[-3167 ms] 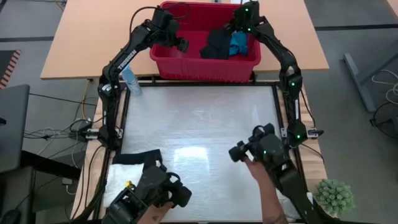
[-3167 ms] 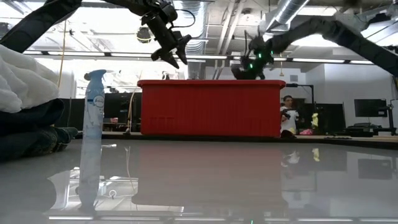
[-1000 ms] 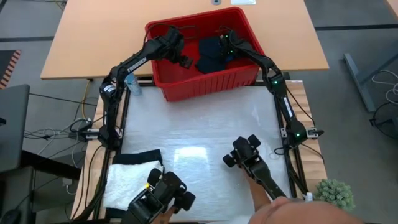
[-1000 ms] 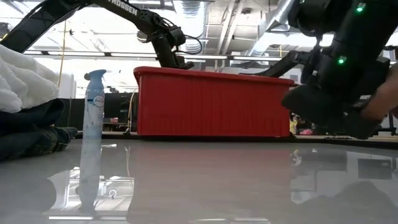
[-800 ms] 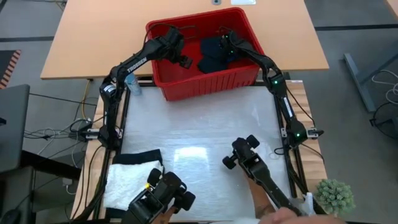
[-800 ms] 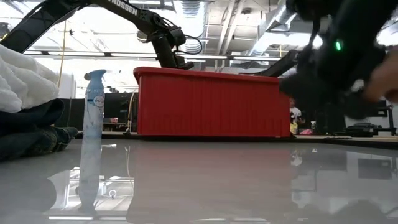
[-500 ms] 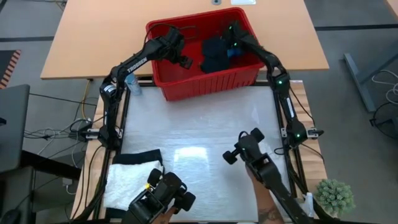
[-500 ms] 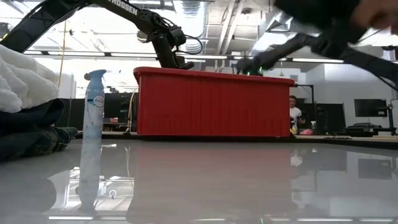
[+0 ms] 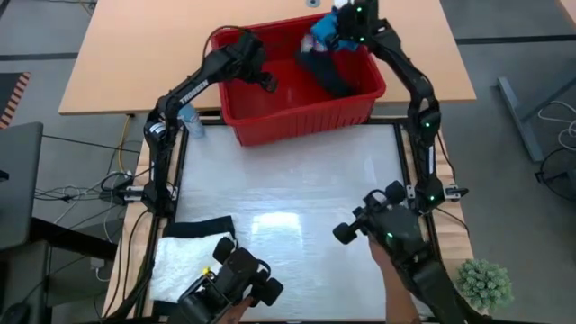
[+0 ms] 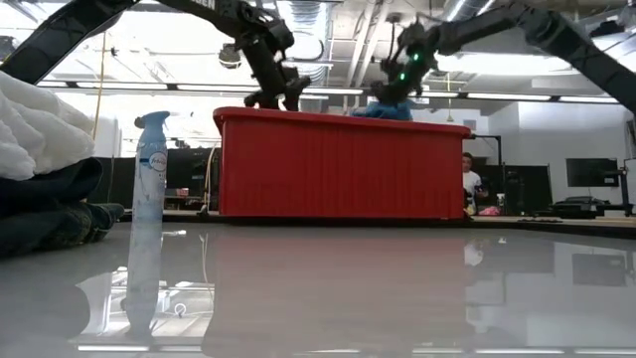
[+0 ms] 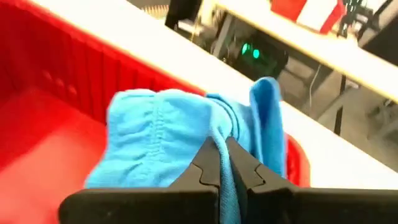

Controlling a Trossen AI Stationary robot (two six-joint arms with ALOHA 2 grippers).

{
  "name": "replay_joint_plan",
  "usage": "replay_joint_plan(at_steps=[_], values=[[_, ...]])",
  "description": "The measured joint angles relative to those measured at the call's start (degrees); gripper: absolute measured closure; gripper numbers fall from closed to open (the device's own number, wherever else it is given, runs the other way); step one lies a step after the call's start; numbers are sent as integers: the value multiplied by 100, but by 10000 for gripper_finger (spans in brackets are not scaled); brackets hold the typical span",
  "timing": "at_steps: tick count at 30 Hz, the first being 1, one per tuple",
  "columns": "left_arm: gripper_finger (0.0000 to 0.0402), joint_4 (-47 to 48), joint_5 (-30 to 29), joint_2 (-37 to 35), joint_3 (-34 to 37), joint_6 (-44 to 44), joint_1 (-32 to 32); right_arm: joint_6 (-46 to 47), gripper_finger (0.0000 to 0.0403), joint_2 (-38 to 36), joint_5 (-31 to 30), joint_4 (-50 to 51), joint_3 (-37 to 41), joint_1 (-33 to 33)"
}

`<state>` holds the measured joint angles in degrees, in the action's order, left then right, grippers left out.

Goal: Fold Laundry from Bin
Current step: Fold the blue shorts from the red bin

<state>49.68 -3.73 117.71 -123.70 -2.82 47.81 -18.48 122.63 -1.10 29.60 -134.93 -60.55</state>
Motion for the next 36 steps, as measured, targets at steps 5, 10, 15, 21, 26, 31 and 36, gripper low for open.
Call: replay_joint_plan(at_steps=[5,10,15,21,26,31,36], values=[[203,91,-6,0,-777,259,1,0,377,-580,177,129,0,87],[203,-73,205,-418,-916,278,-21,203,377,-1351,827,897,0,286],[203,-117,768,-961,-938,301,-68,474,377,-2115,1501,1847,-3,710],[203,-104,2635,-1549,-940,47,-64,948,377,-2736,2699,3274,-11,1312],[203,-14,3206,-1934,-946,45,-185,1235,377,-2790,3197,4990,25,2170],[203,122,3190,-2124,-946,219,-450,713,377,-2776,3200,5553,674,3262],[203,293,3191,-2142,-946,126,-891,140,342,-2767,3421,4859,1503,3963]])
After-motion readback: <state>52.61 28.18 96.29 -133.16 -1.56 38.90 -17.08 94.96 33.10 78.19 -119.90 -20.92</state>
